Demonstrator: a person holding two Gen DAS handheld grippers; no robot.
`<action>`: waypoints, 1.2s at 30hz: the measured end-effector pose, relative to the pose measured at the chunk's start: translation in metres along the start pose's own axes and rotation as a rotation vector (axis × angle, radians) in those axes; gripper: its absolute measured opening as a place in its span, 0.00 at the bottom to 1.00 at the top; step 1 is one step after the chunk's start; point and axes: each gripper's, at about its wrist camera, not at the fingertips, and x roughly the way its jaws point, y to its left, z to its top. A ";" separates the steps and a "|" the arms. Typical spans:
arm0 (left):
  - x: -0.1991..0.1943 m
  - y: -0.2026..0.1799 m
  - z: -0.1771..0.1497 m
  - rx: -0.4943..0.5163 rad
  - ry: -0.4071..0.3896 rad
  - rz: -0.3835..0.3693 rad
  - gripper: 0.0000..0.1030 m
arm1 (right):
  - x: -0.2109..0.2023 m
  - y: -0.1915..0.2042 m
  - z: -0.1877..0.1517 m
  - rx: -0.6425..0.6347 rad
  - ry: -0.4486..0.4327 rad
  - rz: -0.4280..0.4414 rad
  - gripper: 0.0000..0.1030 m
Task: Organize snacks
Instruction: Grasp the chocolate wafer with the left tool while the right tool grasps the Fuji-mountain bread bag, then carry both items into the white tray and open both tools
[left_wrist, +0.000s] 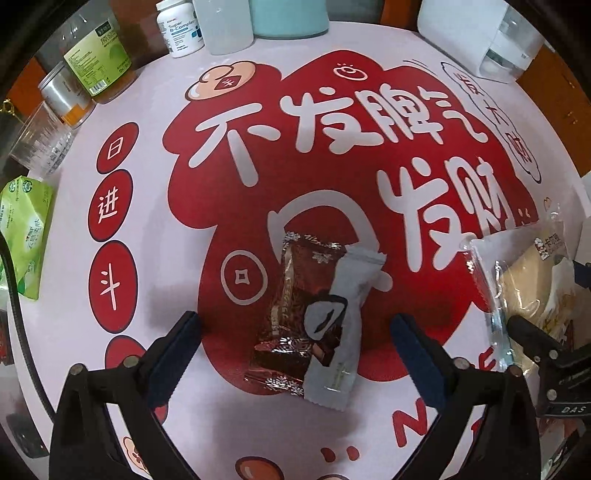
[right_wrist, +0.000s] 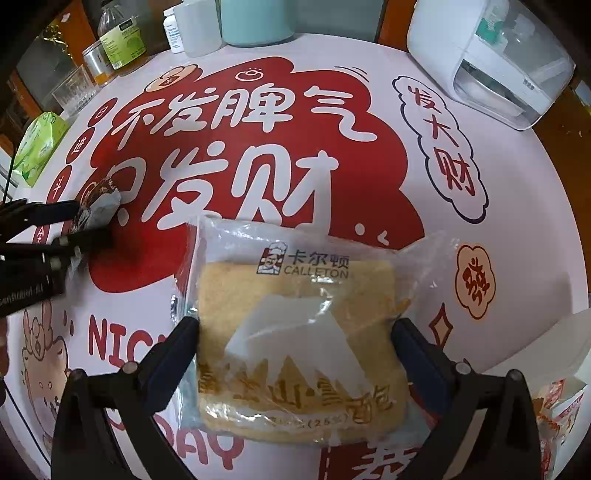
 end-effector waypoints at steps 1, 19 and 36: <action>-0.005 -0.004 -0.001 0.017 -0.023 -0.003 0.74 | -0.001 0.000 -0.001 -0.001 -0.003 0.001 0.98; -0.059 -0.045 -0.065 0.037 -0.060 -0.017 0.31 | -0.059 0.006 -0.063 -0.008 -0.098 0.113 0.54; -0.209 -0.128 -0.112 0.036 -0.267 -0.129 0.31 | -0.208 -0.076 -0.180 0.169 -0.338 0.184 0.51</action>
